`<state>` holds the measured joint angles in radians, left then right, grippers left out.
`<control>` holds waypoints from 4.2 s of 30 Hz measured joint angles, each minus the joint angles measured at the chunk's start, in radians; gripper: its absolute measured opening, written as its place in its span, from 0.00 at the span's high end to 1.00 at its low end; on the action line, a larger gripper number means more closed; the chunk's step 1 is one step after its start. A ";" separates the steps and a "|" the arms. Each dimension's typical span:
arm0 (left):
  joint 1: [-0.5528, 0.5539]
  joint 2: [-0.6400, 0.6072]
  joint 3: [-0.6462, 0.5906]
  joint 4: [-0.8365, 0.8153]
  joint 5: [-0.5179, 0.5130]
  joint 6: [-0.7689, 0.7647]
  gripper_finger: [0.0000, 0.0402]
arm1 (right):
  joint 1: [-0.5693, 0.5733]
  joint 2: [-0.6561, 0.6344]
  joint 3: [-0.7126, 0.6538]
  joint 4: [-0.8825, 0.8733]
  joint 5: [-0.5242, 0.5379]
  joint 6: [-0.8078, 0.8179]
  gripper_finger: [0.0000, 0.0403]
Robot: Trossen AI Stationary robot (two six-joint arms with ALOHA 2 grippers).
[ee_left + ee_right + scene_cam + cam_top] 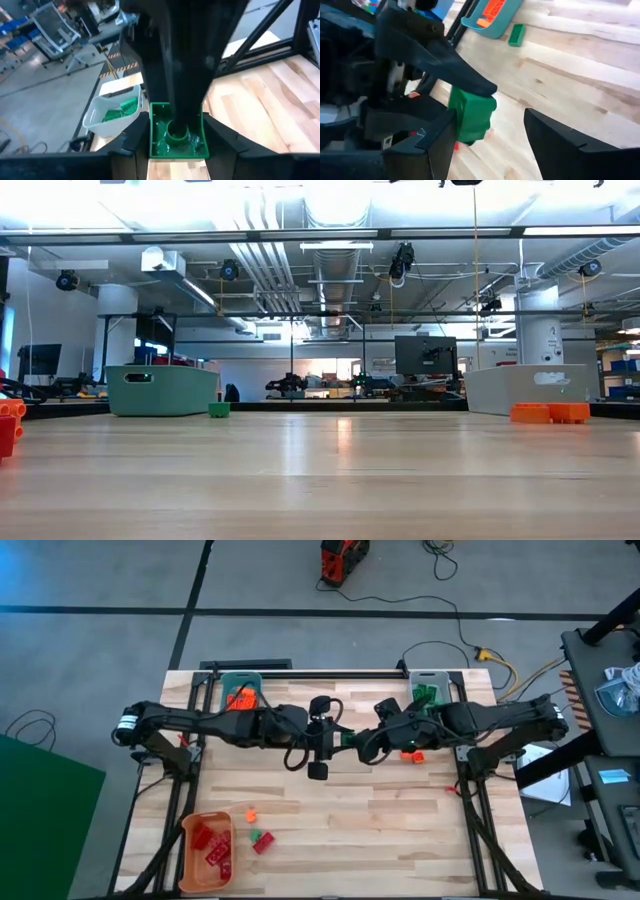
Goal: Sort blocks
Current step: Put the bottom right green game piece into the gray bin, then put the middle left orange game piece into the blue bin
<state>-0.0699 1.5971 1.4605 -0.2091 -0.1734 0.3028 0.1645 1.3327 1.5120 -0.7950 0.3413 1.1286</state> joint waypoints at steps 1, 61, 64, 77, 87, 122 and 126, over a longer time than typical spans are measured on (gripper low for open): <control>0.001 0.001 0.000 -0.005 0.000 -0.002 0.70 | -0.001 -0.002 0.000 -0.004 0.002 -0.001 0.45; 0.003 -0.009 -0.004 -0.401 -0.002 -0.434 0.36 | -1.026 0.106 0.087 -0.648 -0.244 -0.676 0.78; 0.003 -0.009 -0.004 -0.418 -0.002 -0.455 0.36 | -1.108 0.155 0.077 -0.619 -0.244 -0.741 0.78; -0.004 -0.051 -0.004 -0.528 -0.005 -0.578 0.36 | -1.289 0.253 -0.156 -0.351 -0.409 -0.869 0.78; -0.005 -0.113 -0.004 -0.544 -0.083 -0.601 0.36 | -1.279 0.188 -0.232 -0.275 -0.394 -0.845 0.78; -0.019 -0.187 -0.004 -0.587 -0.010 -0.661 0.36 | -1.076 0.030 -0.209 -0.311 -0.376 -0.792 0.45; -0.023 -0.207 -0.004 -0.657 0.094 -0.728 0.36 | -0.928 -0.054 -0.209 -0.261 -0.377 -0.785 0.47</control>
<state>-0.0933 1.3900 1.4563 -0.8659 -0.0792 -0.4253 -0.7635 1.2787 1.3025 -1.0561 -0.0353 0.3432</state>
